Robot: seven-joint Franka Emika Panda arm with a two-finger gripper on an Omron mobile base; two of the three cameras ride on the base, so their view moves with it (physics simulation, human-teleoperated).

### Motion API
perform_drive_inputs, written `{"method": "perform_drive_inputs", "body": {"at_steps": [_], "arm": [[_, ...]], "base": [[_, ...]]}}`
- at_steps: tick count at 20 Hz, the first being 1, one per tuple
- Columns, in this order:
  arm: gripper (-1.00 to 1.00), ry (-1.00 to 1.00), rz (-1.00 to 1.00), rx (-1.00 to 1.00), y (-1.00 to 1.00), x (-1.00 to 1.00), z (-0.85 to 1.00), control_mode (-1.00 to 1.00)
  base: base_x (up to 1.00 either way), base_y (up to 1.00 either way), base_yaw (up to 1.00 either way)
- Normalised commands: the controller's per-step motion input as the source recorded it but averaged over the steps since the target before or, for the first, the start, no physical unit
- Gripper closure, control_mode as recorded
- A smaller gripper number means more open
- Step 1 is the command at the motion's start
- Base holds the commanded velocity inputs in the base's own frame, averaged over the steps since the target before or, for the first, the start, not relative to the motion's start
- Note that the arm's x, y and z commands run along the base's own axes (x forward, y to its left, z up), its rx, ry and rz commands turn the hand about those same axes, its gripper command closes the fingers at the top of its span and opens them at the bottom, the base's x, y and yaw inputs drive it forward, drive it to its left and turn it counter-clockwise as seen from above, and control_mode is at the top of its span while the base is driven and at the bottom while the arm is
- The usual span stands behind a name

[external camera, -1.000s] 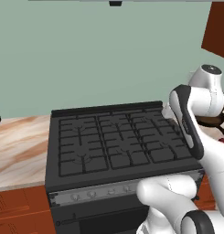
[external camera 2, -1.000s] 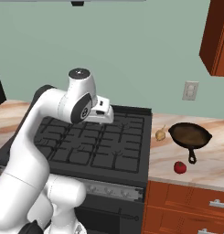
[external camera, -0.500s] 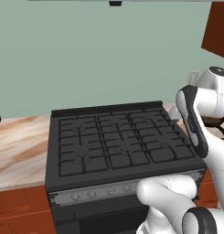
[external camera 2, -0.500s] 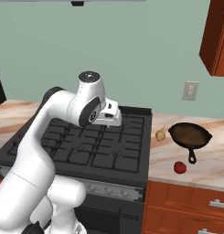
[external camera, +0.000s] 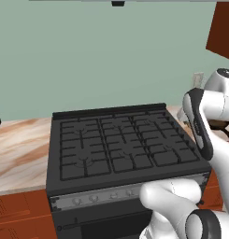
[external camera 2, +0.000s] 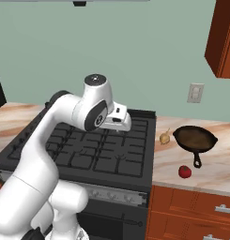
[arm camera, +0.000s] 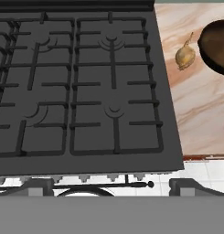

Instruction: Place the pan on the front right burner on the stove. Then place the tomato and the onion in the pan and turn on the front right burner.

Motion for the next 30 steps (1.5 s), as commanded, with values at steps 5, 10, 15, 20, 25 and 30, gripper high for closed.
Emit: {"method": "perform_drive_inputs", "body": {"at_steps": [5,10,15,20,25,30], "arm": [[-1.00,0.00,-0.09,-0.01,-0.36,0.00,-0.01,-1.00],[-1.00,0.00,-0.07,0.00,-0.39,0.00,-0.02,-1.00],[-1.00,0.00,-0.03,0.00,-0.35,0.06,-0.10,-1.00],[-1.00,0.00,0.00,0.00,-0.28,0.14,-0.23,-1.00],[-1.00,0.00,0.00,-0.01,-0.29,0.14,-0.25,-1.00],[-1.00,0.00,0.00,0.00,-0.28,0.21,-0.19,-1.00]], "base": [[0.00,0.00,0.00],[0.00,0.00,0.00],[0.00,0.00,0.00],[0.00,0.00,0.00],[0.00,0.00,0.00],[0.00,0.00,0.00]]}}
